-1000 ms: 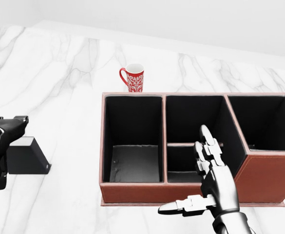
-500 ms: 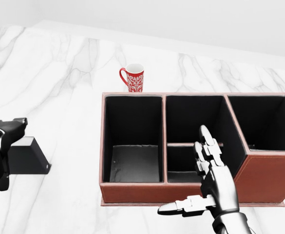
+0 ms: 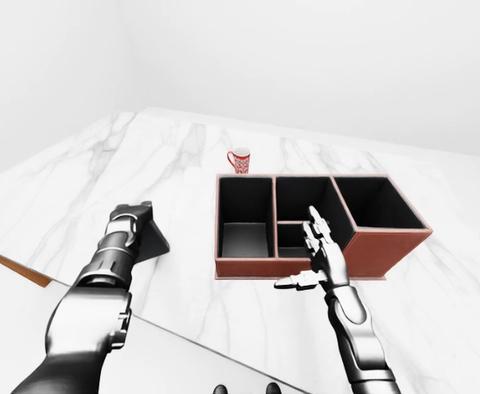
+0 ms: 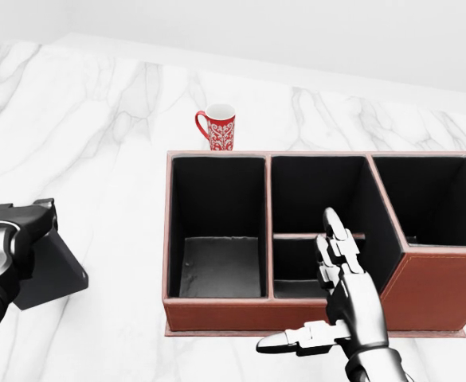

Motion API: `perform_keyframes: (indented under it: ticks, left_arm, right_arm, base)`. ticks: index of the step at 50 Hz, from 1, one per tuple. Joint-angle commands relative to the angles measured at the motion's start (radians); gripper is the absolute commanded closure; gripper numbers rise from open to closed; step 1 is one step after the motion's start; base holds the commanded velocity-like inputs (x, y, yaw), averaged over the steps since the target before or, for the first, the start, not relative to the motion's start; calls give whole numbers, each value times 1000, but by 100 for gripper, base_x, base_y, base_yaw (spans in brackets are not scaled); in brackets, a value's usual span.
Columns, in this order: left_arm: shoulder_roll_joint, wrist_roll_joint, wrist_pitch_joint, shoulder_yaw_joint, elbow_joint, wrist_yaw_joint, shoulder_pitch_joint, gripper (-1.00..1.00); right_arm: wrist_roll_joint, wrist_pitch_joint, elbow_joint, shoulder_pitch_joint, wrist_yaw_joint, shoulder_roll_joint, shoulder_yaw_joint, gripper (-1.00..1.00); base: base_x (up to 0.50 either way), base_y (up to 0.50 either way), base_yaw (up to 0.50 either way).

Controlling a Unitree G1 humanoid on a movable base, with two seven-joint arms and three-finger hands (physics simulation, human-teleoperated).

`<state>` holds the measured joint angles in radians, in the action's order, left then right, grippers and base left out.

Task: Pick up the book and place it in the right compartment of the caddy.

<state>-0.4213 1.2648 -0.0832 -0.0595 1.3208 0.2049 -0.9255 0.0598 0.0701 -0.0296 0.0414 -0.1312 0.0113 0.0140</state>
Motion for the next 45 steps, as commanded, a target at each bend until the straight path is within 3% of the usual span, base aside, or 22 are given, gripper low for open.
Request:
perform_keyframes:
  ticks: [1, 5, 6, 11, 13, 14, 17, 20, 21, 23, 28, 29, 31, 32, 35, 36, 37, 38, 39, 41, 43, 45]
  left_arm:
    - [-10, -28, 27, 14, -3, -88, -56, 100]
    - [-25, -27, 41, 16, -28, -170, -104, 100]
    - [-25, -34, 46, 22, -33, -192, -119, 100]
    - [-31, -30, 43, 21, -61, -230, -146, 100]
    - [-38, -57, 44, 44, -129, -257, -169, 100]
    - [-40, -63, 50, 47, -163, -263, -170, 100]
    - [-36, -72, 49, 59, -273, -226, -134, 100]
    - [-17, -65, 17, 68, -457, -144, -56, 100]
    - [-14, -55, 21, 69, -491, -137, -40, 100]
    - [-3, -38, 18, 75, -580, -99, -3, 100]
    - [14, 4, 29, 95, -710, -47, 41, 100]
    - [17, 7, 32, 97, -735, -37, 52, 100]
    - [28, -4, 36, 109, -779, -13, 71, 100]
    - [31, -2, 34, 110, -796, -5, 78, 100]
    - [37, 10, 36, 109, -834, 15, 108, 100]
    - [38, 14, 41, 109, -829, 8, 109, 100]
    - [39, 17, 43, 110, -832, 9, 112, 100]
    - [40, 18, 44, 112, -847, 15, 119, 100]
    - [42, 20, 44, 113, -858, 18, 127, 100]
    - [43, 24, 46, 115, -886, 34, 140, 100]
    - [43, 34, 45, 118, -926, 56, 153, 100]
    - [46, 53, 52, 116, -957, 61, 172, 100]
  right_arm:
    - [-1, -1, -2, -3, 0, 1, 0, -100]
    - [0, -9, 8, -2, 1, 1, 1, -100]
    - [-3, 17, -68, -7, -4, -3, 2, -100]
    - [-1, 17, -31, -4, 0, -1, -3, -100]
    - [-3, 17, -123, -12, -7, -4, 1, -100]
    - [1, 17, -19, -1, 0, 1, -2, -100]
    - [2, -14, 21, 7, 1, 1, -3, -100]
    - [-5, 17, -60, 1, -3, -4, -4, -100]
    - [-4, 17, -13, 5, 0, -3, -7, -100]
    - [-4, -24, 38, 10, 3, -1, -9, -100]
    - [-4, -53, 75, 12, 3, 1, -6, -100]
    - [-6, -7, 25, 7, -1, -1, -4, -100]
    - [-4, -53, 69, 2, 3, 0, -5, -100]
    - [-7, -15, 30, 1, 1, -2, -6, -100]
    - [-13, -86, 103, -4, 9, -2, -15, -100]
    - [-14, -96, 114, -4, 10, -2, -17, -100]
    - [-16, -56, 76, -4, 7, -5, -17, -100]
    - [-16, -80, 103, -5, 9, -4, -19, -100]
    - [-16, -62, 87, -5, 8, -5, -19, -100]
    - [-16, -131, 153, -17, 15, -4, -22, -100]
    - [-23, -157, 179, -25, 19, -5, -28, -100]
    - [-26, -157, 204, -36, 22, -6, -32, -100]
  base:
    - [0, 0, 0]
    - [0, 0, 0]
    - [0, 0, 0]
    - [0, 0, 0]
    - [0, 0, 0]
    - [0, 0, 0]
    - [0, 0, 0]
    - [0, 0, 0]
    - [0, 0, 0]
    - [0, 0, 0]
    - [0, 0, 0]
    - [0, 0, 0]
    - [0, 0, 0]
    - [0, 0, 0]
    - [0, 0, 0]
    - [0, 0, 0]
    - [0, 0, 0]
    - [0, 0, 0]
    - [0, 0, 0]
    - [0, 0, 0]
    - [0, 0, 0]
    - [0, 0, 0]
